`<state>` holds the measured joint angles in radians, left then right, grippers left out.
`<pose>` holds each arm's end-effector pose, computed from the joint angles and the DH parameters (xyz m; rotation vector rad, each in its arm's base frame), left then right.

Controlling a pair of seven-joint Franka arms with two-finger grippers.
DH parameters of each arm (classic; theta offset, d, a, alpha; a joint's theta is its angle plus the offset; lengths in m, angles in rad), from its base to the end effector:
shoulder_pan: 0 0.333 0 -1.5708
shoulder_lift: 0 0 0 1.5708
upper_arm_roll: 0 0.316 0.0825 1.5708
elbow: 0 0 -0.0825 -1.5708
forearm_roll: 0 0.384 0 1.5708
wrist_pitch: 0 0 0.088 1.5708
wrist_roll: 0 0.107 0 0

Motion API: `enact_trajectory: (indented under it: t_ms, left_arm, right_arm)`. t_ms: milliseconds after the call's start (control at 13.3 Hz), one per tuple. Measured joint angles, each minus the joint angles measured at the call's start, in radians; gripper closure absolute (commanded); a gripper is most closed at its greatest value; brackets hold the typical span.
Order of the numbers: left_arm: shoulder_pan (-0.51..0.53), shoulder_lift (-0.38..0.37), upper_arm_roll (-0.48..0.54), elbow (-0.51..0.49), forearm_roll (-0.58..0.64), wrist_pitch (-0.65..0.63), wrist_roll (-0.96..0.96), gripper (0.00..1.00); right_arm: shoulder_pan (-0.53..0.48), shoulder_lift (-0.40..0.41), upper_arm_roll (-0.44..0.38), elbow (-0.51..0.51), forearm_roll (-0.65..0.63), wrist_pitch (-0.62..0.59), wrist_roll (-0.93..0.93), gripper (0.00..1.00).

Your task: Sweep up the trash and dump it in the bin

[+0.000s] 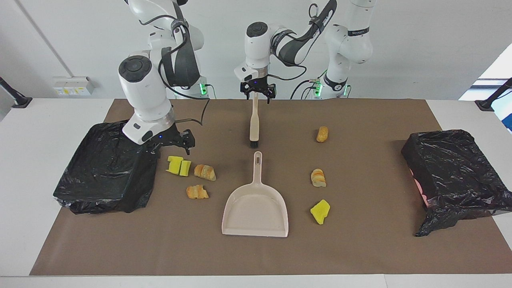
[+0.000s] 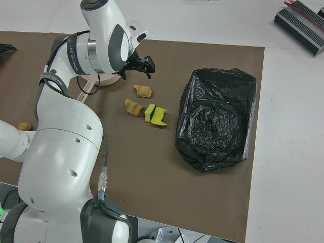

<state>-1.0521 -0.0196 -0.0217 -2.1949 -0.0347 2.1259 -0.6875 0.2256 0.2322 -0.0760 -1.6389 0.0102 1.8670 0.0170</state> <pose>0.2474 -0.4594 0.3890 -3.0681 0.5698 0.0835 0.6239 0.0987 0.4798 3.1268 0.2061 -0.0043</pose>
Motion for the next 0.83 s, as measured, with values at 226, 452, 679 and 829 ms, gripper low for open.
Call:
enact_trajectory:
  t_ms: [226,452,679,829]
  left_arm:
    - [-0.032,0.033,0.001,-0.021,0.0,0.023,0.0,0.0]
    - [-0.046,0.072,0.001,-0.025,0.0,0.052,-0.003,0.1]
    - [-0.045,0.074,0.006,-0.025,0.0,0.053,-0.003,0.58]
    - [-0.045,0.074,0.008,-0.025,0.0,0.046,-0.003,0.92]
  right_arm:
    - [0.006,0.008,0.0,-0.019,0.005,0.027,0.0,0.0]
    - [0.023,0.018,0.001,-0.032,0.006,0.041,0.018,0.0]
    - [0.025,0.018,0.0,-0.04,0.006,0.041,0.019,0.0]
    - [0.025,0.017,0.0,-0.042,0.006,0.041,0.019,0.0]
